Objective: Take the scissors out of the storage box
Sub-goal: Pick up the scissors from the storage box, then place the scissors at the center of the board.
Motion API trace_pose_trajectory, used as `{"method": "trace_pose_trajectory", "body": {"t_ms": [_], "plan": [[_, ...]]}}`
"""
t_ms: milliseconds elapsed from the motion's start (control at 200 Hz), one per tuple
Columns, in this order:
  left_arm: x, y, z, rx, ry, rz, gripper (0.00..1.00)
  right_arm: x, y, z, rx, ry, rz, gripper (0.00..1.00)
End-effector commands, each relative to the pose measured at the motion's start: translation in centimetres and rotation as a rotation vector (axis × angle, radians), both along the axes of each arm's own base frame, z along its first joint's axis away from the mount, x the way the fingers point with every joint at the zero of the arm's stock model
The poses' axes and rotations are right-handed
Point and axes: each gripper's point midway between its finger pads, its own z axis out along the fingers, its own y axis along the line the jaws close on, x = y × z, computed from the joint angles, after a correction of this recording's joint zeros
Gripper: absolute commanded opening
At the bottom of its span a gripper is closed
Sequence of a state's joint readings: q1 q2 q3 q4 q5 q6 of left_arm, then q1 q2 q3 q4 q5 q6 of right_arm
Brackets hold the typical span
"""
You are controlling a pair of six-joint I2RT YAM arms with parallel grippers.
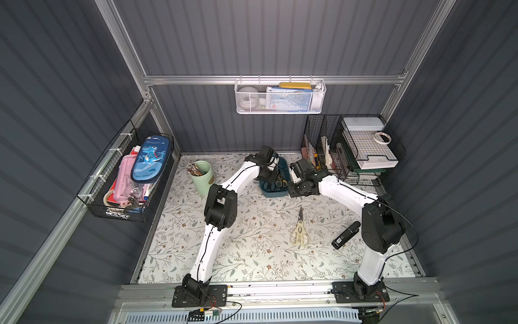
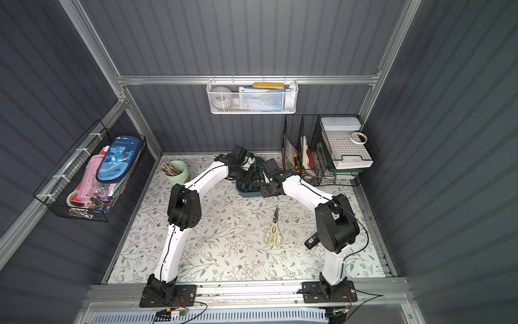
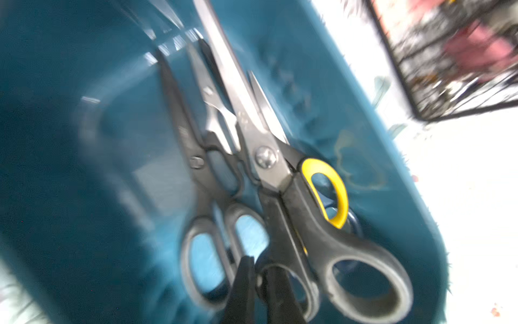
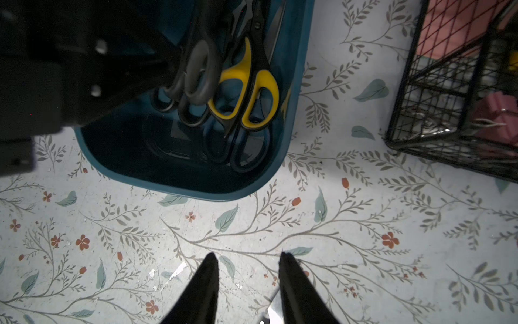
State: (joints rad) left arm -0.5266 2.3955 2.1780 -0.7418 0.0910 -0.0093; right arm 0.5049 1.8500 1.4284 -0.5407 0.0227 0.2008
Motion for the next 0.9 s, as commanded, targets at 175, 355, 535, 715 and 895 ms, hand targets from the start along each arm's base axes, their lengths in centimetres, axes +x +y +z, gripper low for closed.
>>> {"method": "trace_pose_trajectory", "body": {"t_ms": [175,355,535,715,895], "plan": [[-2.2,1.5,4.9,-0.032,-0.040,0.059,0.00,-0.2,-1.1,1.8,-0.005,-0.029,-0.034,0.40],[-7.9,1.2,6.3,-0.041,-0.038,0.041,0.00,-0.1,-2.6,2.4,-0.013,-0.036,-0.070,0.40],[-16.2,-0.3,3.5,0.045,0.035,-0.036,0.00,0.0,-4.1,2.9,-0.031,-0.039,-0.093,0.40],[-23.2,-0.4,-1.0,0.056,0.154,-0.048,0.00,-0.1,-5.8,3.3,-0.042,-0.043,-0.138,0.40],[-27.9,-1.5,-4.5,0.083,0.225,-0.068,0.00,-0.1,-8.0,4.0,-0.052,-0.050,-0.184,0.40]]}}
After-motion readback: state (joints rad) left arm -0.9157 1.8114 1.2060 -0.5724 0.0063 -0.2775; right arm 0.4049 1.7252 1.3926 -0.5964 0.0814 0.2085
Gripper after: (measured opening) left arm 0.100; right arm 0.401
